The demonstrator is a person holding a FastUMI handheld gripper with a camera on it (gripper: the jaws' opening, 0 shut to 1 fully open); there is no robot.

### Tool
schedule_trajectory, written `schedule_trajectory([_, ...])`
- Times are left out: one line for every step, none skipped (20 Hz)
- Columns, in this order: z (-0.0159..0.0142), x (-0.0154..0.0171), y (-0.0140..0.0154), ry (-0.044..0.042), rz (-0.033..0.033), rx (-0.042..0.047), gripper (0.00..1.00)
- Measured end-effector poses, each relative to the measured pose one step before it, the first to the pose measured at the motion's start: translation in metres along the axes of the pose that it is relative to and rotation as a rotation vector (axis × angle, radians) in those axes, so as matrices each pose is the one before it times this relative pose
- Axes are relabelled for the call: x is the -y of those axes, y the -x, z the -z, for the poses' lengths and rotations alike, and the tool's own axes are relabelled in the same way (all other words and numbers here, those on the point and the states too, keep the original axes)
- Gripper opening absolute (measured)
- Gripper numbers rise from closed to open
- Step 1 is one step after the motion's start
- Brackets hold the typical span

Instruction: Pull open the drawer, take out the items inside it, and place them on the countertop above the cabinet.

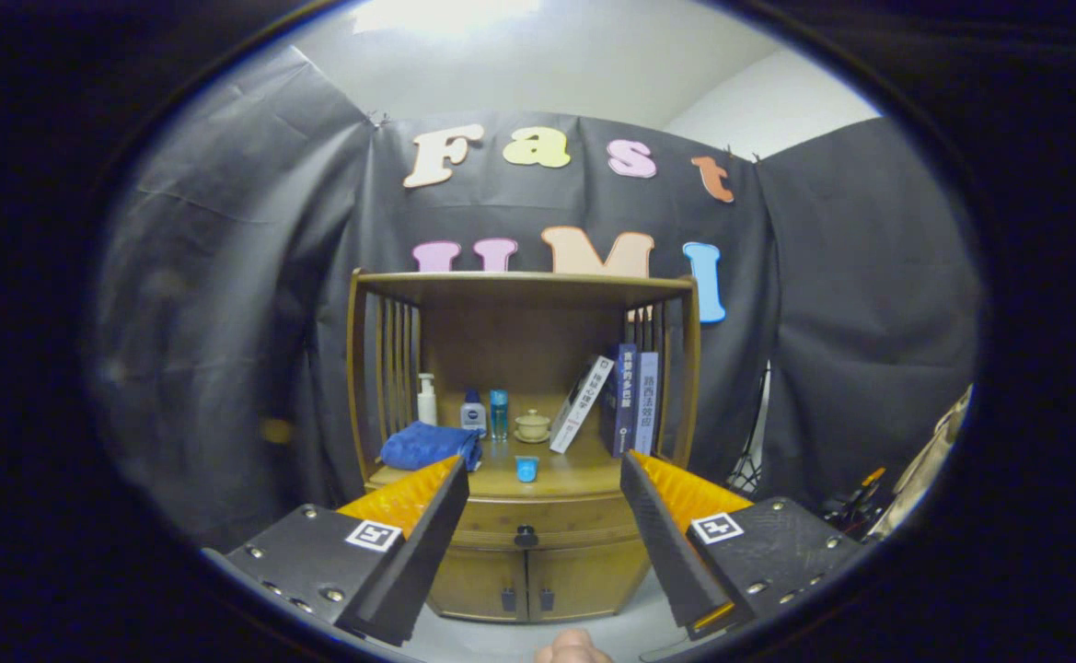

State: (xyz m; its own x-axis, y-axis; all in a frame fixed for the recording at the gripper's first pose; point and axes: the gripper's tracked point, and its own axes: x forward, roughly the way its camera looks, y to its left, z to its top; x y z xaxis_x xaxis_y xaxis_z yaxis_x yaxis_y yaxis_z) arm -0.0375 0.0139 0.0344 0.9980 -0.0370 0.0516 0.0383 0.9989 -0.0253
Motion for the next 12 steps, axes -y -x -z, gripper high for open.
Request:
schedule_trajectory([-0.00536, 0.00123, 0.00571, 0.00614, 0.00225, 0.0101, 0.99])
schedule_trajectory([-0.00428, 0.00046, 0.0052, -0.00101, -0.00143, 0.00779, 0.99])
schedule_trajectory([-0.00032, -0.00146, 0.00411, -0.00348, -0.00815, -0.00224, 0.99])
schedule_trajectory([-0.00075, -0.00121, 0.00389, -0.00571, -0.00797, 0.00167, 0.99])
schedule_trajectory([-0.00104, -0.00097, 0.00178, -0.00074, -0.00803, 0.00114, 0.99])
schedule_trajectory([0.00072, 0.00026, 0.00158, 0.00375, -0.00141, -0.00123, 0.99])
schedule_trajectory([0.00178, 0.001, -0.00012, 0.00563, 0.00122, 0.0006, 0.99])
schedule_trajectory([0.00107, 0.00033, 0.00059, 0.00593, 0.00165, -0.00326, 0.99])
schedule_trajectory([0.00248, -0.00039, 0.00015, 0.00319, 0.00154, -0.00173, 0.99])
schedule_trajectory([0.00229, -0.00006, -0.0016, 0.00134, 0.00109, -0.00213, 0.99])
schedule_trajectory([0.00463, -0.0003, -0.00114, -0.00279, 0.00253, -0.01009, 0.99])
schedule_trajectory([0.00308, -0.00155, -0.00091, -0.00593, -0.0024, -0.00533, 0.99])
